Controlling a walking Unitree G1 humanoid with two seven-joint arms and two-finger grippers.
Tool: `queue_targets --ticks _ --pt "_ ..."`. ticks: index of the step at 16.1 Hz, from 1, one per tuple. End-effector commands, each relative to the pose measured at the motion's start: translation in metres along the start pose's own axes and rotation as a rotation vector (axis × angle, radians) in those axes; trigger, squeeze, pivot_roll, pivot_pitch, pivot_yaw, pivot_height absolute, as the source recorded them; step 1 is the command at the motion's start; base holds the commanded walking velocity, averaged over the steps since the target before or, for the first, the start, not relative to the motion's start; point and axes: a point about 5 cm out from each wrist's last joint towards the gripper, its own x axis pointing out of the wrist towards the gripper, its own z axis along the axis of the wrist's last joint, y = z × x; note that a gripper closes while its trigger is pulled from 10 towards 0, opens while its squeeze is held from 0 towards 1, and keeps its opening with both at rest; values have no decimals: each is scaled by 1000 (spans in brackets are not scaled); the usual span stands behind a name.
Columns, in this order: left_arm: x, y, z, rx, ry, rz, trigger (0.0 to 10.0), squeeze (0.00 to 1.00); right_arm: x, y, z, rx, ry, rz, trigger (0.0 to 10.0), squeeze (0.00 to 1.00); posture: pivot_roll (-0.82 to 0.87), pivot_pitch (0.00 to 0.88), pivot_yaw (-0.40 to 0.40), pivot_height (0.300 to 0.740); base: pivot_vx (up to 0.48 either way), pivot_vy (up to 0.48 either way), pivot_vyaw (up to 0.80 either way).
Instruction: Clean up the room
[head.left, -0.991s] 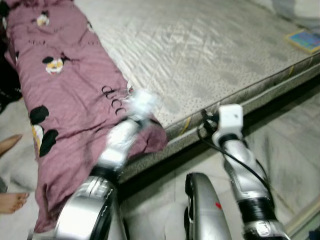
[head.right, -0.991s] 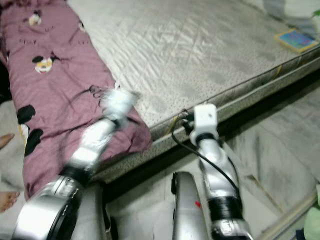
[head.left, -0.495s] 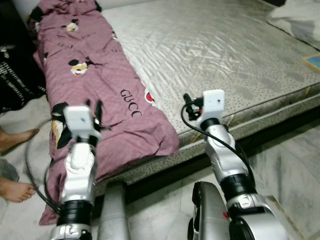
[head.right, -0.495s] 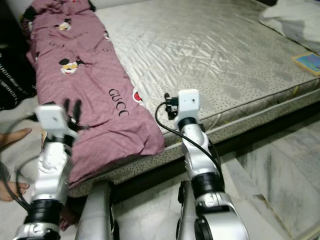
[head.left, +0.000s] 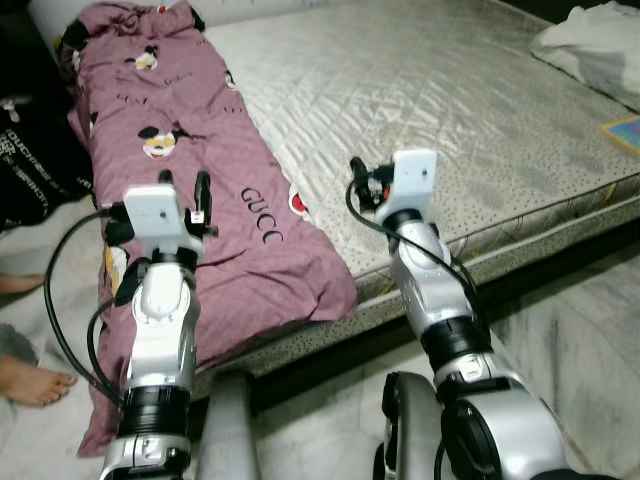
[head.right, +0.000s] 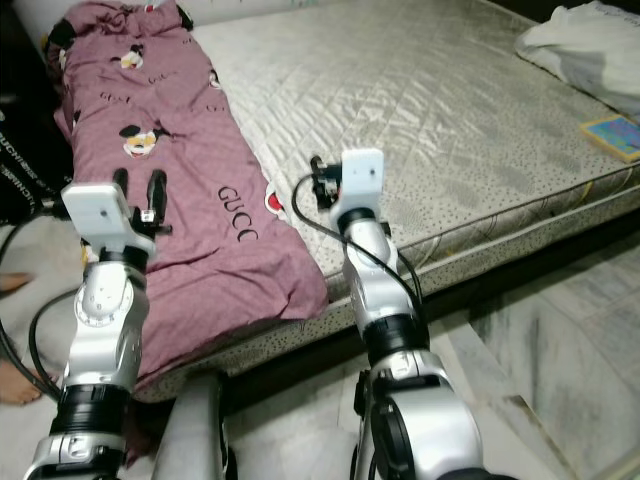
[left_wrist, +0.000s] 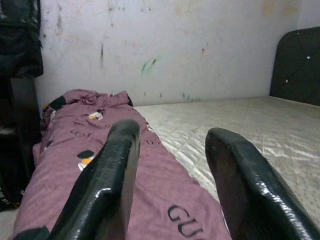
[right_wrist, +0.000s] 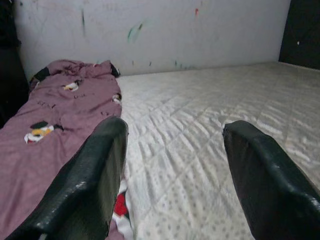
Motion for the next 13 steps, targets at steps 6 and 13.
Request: queue_targets --ticks 6,13 --pt "-9 1 -3 -20 35 1 10000 1000 -5 -2 1 11 -24 -15 10000 0 81 0 21 689 0 0 0" --pt "-3 -14 -11 -24 91 -103 10000 1000 -11 -7 -17 4 20 -43 10000 0 63 0 35 733 0 0 0"
